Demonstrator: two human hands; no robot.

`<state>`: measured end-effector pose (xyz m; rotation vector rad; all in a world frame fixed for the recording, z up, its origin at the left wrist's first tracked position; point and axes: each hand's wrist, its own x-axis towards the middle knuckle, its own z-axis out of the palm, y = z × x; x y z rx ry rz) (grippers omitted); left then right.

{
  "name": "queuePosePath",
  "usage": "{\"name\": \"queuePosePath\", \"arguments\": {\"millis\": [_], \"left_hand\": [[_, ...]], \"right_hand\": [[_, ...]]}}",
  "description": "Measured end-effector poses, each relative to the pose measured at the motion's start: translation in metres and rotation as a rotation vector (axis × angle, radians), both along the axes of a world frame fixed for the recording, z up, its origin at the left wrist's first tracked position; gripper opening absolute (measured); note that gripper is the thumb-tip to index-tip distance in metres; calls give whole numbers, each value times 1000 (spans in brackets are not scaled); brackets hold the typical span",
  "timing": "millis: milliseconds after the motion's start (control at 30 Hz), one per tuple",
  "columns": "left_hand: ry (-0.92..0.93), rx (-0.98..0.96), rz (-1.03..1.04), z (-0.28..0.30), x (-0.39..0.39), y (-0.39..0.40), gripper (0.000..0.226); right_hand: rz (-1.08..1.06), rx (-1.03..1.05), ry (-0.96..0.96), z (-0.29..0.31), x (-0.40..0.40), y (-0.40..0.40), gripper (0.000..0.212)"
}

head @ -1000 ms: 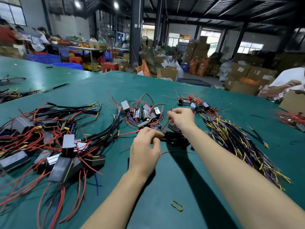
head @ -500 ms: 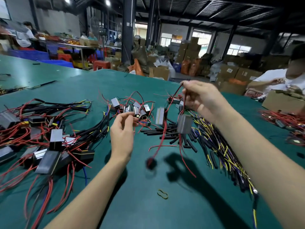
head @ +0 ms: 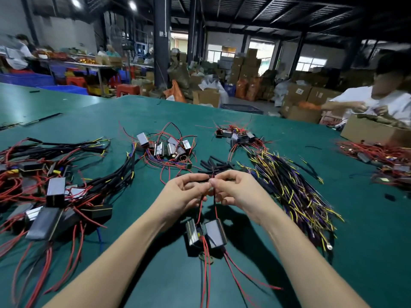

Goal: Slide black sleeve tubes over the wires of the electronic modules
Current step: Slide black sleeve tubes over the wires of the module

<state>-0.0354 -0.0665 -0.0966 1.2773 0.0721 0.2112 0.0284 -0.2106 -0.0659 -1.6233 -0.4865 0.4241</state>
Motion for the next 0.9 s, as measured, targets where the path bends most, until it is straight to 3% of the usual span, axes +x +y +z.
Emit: {"name": "queuePosePath", "arguments": {"millis": [200,400,567,633,767,900], "left_hand": [[-24,231,61,0,-1,0,15],[-29,93,60,3,-1,0,11],[3,4,106,4,3,4,15],[17,-2,140,5,4,6,16],[33,-185,221,9,7,7,16],[65,-523,268,14,8,17,15]], "right_hand": [[-26,-40,-93,-1,-1,5,13],[-30,113,5,2,-5,12,14],[-137,191,79,-1,0,15,3],[-85,210,115,2,5,10,2],[101,236,190,5,13,-2,10],[29,201,225,0,21,-12,3]]}}
